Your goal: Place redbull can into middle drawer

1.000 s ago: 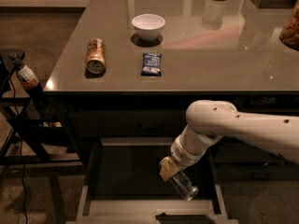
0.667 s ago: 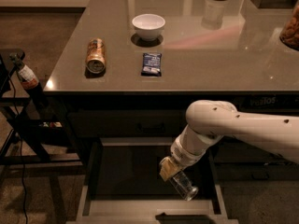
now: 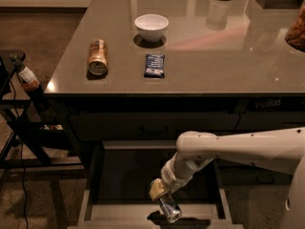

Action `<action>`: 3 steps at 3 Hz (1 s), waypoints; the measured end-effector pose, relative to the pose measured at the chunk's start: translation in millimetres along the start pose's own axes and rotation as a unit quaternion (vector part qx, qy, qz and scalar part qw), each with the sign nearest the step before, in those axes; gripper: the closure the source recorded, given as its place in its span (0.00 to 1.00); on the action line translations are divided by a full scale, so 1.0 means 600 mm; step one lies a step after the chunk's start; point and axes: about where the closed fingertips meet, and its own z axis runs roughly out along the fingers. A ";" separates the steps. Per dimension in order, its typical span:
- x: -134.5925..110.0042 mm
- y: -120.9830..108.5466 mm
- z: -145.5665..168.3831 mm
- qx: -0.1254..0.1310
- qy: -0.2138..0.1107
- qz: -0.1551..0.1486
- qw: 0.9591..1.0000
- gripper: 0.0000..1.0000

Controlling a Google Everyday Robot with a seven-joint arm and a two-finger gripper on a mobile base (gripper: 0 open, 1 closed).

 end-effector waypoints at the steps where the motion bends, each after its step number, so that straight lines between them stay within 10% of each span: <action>1: 0.000 0.000 0.000 0.000 0.000 0.000 1.000 1.00; 3: -0.045 -0.016 0.093 -0.030 -0.031 0.058 0.997 1.00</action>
Offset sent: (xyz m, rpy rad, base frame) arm 0.0057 0.0355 -0.0716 0.0786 0.0712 -0.1620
